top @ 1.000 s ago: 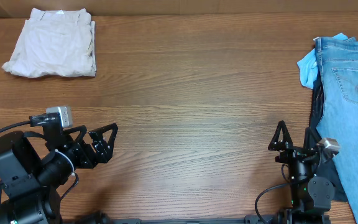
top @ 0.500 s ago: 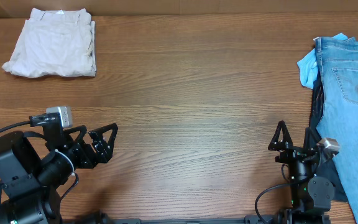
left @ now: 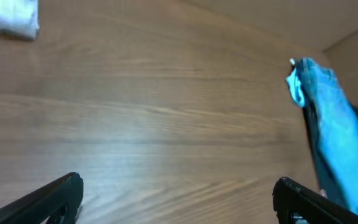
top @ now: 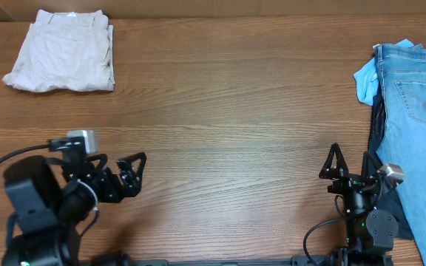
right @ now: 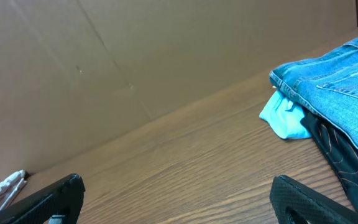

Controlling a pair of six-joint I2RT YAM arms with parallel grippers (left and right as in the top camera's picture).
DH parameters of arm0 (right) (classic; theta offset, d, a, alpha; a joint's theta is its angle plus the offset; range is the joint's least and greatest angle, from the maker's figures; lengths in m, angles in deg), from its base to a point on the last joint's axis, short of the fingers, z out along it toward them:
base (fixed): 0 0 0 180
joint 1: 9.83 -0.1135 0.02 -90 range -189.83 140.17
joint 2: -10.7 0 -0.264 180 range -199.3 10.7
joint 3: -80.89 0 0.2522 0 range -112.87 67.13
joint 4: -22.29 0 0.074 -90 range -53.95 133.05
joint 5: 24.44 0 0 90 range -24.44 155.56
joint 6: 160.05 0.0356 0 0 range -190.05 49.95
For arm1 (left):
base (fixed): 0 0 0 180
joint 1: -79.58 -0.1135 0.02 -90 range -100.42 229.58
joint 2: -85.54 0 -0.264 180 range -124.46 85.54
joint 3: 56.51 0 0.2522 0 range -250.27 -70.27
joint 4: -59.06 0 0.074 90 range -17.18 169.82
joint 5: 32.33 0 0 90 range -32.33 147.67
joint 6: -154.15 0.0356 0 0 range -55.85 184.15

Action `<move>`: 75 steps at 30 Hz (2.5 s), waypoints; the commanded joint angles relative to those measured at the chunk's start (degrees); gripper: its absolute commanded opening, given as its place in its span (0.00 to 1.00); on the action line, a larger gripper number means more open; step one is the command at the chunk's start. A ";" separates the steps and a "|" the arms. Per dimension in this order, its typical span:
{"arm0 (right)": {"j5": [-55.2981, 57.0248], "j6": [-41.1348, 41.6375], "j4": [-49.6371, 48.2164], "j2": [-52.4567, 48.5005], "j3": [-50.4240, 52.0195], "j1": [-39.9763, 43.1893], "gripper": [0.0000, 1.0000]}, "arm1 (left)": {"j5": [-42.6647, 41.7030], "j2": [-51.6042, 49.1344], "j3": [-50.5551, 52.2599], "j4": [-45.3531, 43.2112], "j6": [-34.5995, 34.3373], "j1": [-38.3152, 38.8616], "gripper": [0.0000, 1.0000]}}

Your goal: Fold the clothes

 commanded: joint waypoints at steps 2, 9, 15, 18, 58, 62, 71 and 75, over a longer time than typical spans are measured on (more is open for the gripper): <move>0.76 -0.09 -0.35 0.68 0.61 0.42 1.00 | 10.54 6.99 8.61 -6.32 -3.58 6.78 1.00; 0.76 -0.09 -0.35 0.68 0.61 0.42 1.00 | 11.23 17.64 26.29 -26.93 -2.36 11.76 1.00; 0.76 -0.09 -0.35 0.68 0.61 0.42 1.00 | 11.17 24.02 40.85 -48.63 -1.03 12.63 1.00; 0.76 -0.09 -0.35 0.68 0.61 0.42 1.00 | 14.03 26.77 46.05 -53.75 -1.05 12.61 1.00; 0.76 -0.09 -0.35 0.68 0.61 0.42 1.00 | 21.97 39.58 55.01 -52.87 2.10 11.67 1.00; 0.76 -0.09 -0.35 0.68 0.61 0.42 1.00 | 25.86 39.58 55.01 -52.26 6.64 11.67 1.00; 0.76 -0.09 -0.35 0.68 0.61 0.42 1.00 | 25.99 39.58 55.01 -52.28 8.85 11.56 1.00; 0.76 -0.09 -0.35 0.68 0.61 0.42 1.00 | 25.99 39.56 55.01 -52.30 8.85 11.58 1.00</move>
